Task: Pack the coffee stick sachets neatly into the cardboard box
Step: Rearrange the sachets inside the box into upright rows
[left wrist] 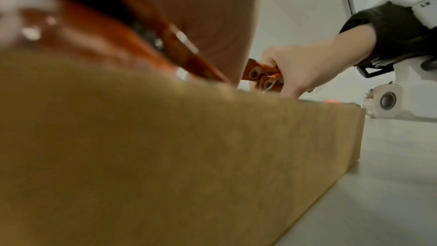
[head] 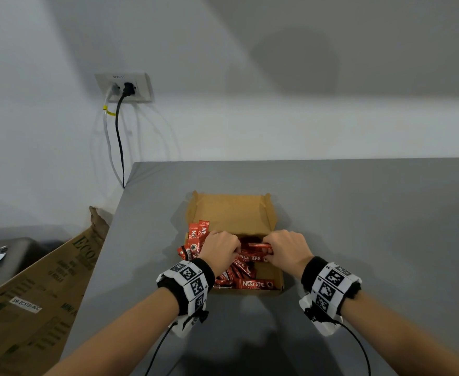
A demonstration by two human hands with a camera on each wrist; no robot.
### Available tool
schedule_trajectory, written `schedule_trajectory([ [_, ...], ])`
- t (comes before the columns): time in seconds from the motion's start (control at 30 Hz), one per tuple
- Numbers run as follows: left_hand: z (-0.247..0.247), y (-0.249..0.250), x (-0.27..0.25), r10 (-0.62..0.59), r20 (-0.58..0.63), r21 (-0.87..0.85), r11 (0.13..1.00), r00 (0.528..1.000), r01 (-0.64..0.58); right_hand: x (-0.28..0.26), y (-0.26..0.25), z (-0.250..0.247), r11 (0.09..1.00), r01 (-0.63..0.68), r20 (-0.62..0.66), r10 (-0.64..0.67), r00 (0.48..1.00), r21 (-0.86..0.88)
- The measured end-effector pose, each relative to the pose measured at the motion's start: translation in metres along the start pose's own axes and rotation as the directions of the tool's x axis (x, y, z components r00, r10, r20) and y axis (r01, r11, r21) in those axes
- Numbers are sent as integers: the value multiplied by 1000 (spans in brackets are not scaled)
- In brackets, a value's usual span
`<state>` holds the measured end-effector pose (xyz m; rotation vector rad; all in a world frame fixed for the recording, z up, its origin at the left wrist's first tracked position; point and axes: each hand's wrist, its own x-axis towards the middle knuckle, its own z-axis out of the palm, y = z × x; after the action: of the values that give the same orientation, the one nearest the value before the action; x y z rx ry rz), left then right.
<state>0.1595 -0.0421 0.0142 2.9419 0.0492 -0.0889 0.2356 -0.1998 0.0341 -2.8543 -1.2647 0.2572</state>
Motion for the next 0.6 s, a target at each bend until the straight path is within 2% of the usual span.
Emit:
schedule_trajectory([
  [0.13,-1,4,1,-29,62,24,999,998,27,0,2,0,1000,-5,17,5,1000,10],
  [0.23,-1,3,0,-48,66,-13,999,997,49,0,3,3,1000,-2,31,2,1000,10],
  [0.47,-4,4,2,-67,81,36,997,994,65,-1,2,11,997,-50,-2,51,999,63],
  [0.6,-2,2,4,-109,95,-83,990,989,117,1,3,8,996,-47,9,47,999,77],
])
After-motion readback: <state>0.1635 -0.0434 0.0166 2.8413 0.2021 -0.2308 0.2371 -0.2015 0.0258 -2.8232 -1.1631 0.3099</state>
